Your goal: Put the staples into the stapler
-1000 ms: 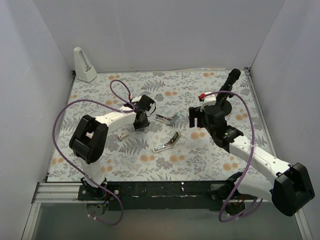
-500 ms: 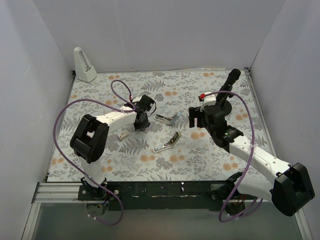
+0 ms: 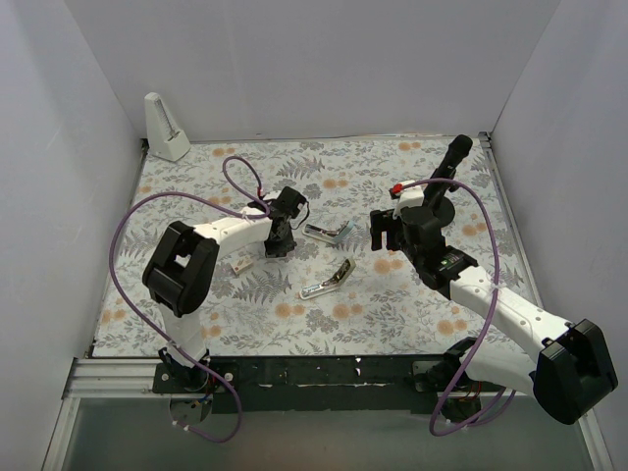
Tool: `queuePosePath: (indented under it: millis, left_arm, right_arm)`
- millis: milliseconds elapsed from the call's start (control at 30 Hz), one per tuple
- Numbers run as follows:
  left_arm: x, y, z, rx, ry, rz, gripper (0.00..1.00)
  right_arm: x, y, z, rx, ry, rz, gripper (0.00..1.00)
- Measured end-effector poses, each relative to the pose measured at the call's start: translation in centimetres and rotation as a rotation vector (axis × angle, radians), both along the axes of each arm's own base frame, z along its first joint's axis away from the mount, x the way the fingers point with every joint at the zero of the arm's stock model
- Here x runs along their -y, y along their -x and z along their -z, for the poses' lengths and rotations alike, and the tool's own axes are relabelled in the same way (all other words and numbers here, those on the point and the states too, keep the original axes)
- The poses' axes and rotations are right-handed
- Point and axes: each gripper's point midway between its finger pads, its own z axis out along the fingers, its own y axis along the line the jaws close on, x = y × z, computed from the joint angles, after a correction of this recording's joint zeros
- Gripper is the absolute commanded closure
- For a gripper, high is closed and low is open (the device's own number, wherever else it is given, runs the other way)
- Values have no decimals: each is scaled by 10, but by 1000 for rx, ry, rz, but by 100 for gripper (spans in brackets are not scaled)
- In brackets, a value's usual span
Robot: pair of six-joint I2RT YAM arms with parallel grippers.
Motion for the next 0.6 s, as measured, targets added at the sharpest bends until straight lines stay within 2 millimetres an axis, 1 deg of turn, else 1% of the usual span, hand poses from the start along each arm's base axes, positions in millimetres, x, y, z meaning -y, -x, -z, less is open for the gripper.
queuePosePath:
  millis: [67, 167, 200, 400, 600]
  left_arm:
    - [0, 0, 0, 0, 0, 0, 80]
    - [0, -1, 0, 0, -1, 0, 82]
    - [0, 0, 0, 0, -2, 1, 85]
    - [-2, 0, -2, -4, -12, -1, 85]
    - [-2, -3, -7, 6, -22, 0, 85]
  right_arm:
    - [0, 0, 0, 0, -1, -1, 11]
    - [0, 0, 0, 0, -1, -2, 11]
    - [0, 0, 0, -1, -1, -2, 11]
    - [0, 0, 0, -1, -1, -3, 11]
    - [-1, 0, 0, -1, -1, -3, 11]
